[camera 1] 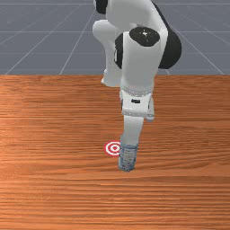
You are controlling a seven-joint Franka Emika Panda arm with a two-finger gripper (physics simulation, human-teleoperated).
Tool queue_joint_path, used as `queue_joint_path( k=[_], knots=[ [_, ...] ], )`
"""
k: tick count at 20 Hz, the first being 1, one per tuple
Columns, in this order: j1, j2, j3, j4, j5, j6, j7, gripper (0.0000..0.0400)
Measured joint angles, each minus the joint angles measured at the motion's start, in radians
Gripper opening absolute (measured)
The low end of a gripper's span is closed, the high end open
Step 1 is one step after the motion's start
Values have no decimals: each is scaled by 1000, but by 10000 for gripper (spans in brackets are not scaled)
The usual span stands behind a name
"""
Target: Pick up the bottle and put it on the marker
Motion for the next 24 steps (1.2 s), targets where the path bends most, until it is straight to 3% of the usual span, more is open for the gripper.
queue_joint_path(
  k=[4, 7, 10, 11, 12, 13, 14, 15, 18, 24],
  knots=[
    [-25, -4, -27, -7, 38, -2, 103, 134],
    [-55, -27, -26, -46, 20, 16, 6, 134],
    [-82, -113, -1, -184, 51, 73, -70, 128],
    [-68, -142, -12, -235, 2, 96, -87, 129],
    [-69, -164, -10, -274, -1, 111, -99, 129],
    [-68, -182, -10, -303, -1, 121, -95, 129],
    [-81, -194, -1, -322, 47, 124, -79, 129],
    [-65, -183, -15, -296, 13, 67, -53, 128],
    [-62, -258, -20, -424, 17, 152, -21, 129],
    [-63, -312, -18, -508, 13, 165, -34, 128]
  ],
)
